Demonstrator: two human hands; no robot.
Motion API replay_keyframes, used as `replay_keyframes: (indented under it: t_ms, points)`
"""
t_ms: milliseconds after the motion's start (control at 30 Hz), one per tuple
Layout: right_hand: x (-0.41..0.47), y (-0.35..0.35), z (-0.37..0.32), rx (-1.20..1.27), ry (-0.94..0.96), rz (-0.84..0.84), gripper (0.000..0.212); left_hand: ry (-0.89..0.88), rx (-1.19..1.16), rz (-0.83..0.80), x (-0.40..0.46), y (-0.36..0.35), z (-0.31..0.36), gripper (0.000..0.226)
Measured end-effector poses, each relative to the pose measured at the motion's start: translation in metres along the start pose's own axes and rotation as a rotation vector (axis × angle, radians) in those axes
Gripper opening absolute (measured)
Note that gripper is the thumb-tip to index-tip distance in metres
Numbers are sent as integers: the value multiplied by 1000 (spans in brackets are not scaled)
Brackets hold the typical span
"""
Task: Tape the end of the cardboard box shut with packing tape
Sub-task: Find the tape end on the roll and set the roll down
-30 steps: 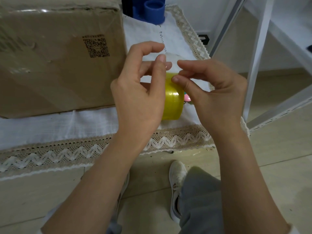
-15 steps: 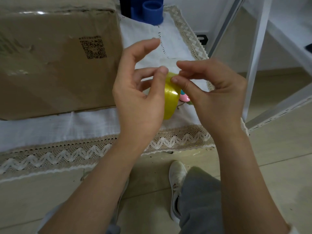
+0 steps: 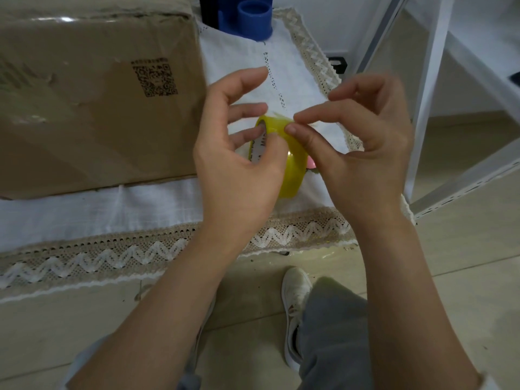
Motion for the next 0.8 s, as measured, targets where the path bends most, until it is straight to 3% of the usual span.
replay_keyframes:
  t_ms: [300,400,467,800]
  points:
    - [-2,-4,1,1,-19,-57,12,60,197,36,-20,-4,-7,35]
    - [-2,-9,6,16,-69,-123,21,172,227,-45,-24,-7,-17,27]
    - [-1,-11,8,25,-87,-159,16,200,257,-114,-26,-11,-21,22]
    - [-1,-13,6,113,-130,-196,10,152,164,-159,-24,-14,-19,24]
Point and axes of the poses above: each hand's wrist, its own x-axis towards the middle knuckle, its own y-axis out of the back of the hand, z = x × y, the point moved 7 cm from there along x, towards the middle knuckle, and after that the axes turned 10 degrees about -y, right-handed, at the moved point
